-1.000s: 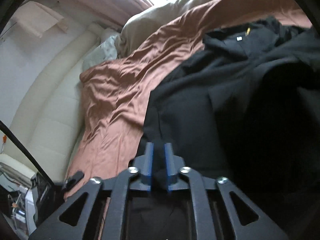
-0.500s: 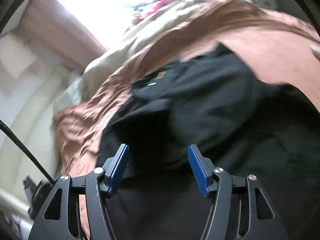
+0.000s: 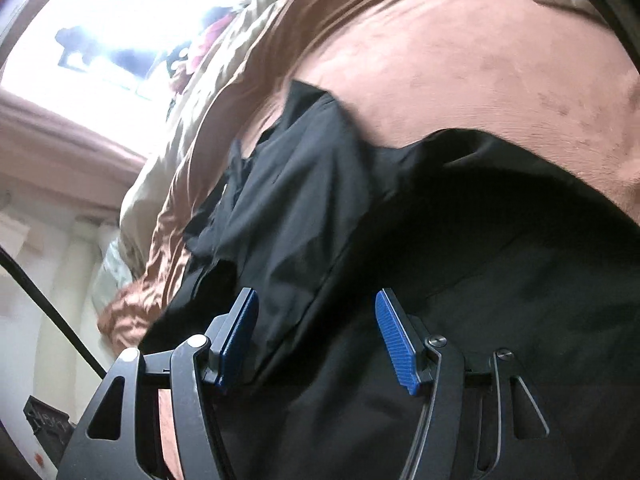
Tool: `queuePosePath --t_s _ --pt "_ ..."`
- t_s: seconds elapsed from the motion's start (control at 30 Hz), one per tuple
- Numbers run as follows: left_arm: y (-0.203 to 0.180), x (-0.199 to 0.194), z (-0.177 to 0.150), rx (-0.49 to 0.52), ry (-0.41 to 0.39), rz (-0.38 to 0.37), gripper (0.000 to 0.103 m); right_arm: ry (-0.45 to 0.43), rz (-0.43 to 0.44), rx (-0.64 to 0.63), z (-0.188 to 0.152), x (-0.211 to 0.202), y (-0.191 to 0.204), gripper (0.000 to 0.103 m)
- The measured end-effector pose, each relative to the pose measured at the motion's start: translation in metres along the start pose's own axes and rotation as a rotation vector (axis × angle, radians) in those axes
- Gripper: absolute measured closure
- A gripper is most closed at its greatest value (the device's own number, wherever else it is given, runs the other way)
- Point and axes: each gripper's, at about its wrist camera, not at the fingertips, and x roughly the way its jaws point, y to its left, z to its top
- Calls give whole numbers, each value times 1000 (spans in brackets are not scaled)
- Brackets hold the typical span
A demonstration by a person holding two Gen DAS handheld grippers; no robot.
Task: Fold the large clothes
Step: 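Grasp the black jacket side edge with the right gripper and fold it inward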
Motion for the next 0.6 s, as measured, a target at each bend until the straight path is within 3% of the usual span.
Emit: queuePosePath --t_s 0.2,0.33,0.47,0.6 --pt "-46 43 11 206 79 112 24 1 51 120 7 -4 -32 44" --pt "-63 69 12 313 119 236 24 -11 95 170 9 -5 -43 49" --pt "-55 76 21 290 83 364 24 -11 100 196 7 -2 -57 66" --pt "-43 74 32 280 66 404 24 -6 106 213 6 -5 -64 70"
